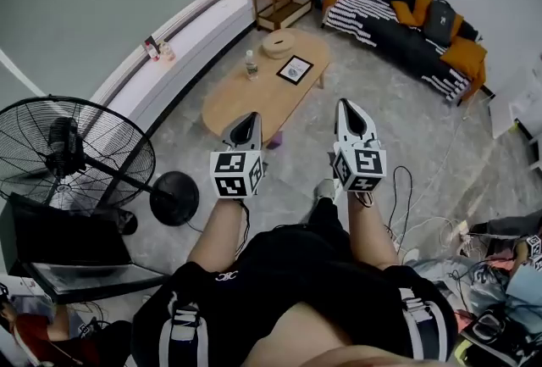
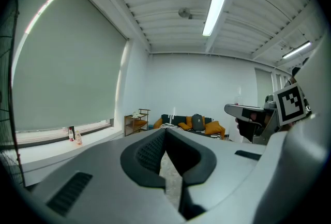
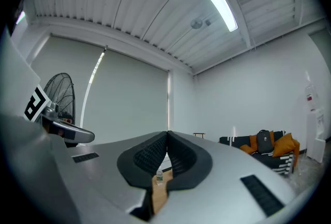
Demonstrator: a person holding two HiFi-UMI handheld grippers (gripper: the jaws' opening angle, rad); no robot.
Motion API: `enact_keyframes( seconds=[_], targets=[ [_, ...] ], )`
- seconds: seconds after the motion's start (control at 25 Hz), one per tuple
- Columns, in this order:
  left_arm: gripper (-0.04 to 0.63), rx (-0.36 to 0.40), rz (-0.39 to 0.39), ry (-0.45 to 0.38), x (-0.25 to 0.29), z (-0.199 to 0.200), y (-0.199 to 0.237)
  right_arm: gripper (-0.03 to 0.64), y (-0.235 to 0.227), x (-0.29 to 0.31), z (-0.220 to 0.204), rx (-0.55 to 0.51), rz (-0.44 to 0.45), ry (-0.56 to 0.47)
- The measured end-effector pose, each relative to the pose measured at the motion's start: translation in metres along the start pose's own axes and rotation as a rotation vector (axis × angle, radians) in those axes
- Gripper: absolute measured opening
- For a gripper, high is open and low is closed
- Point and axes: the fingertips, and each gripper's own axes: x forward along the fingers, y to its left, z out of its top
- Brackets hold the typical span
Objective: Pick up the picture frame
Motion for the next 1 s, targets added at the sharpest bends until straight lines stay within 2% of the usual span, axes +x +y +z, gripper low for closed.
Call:
enact_keyframes(
  seconds=[0.32,0.52,0.72,1.0],
  targets=[
    [0.021,0.0,0.056,-0.012,0.072,0.004,-0.001,0.015,-0.059,0.059,-0.017,0.029,0.031,0.002],
    [0.021,-0.035,0.083,-0.031,0.154,0.022,-0.005,0.015,-0.121,0.12,-0.017,0.034,0.056,-0.015],
    [0.021,0.006,0.1,-0.048,0.245,0.053,-0.032,0.015,-0.202,0.179,-0.017,0.051,0.064,-0.014],
    [0.021,0.005,0.145,-0.018,0.335,0.058,-0.051,0.015,-0.267,0.251,-0.024,0.05,0.132,0.001]
  ],
)
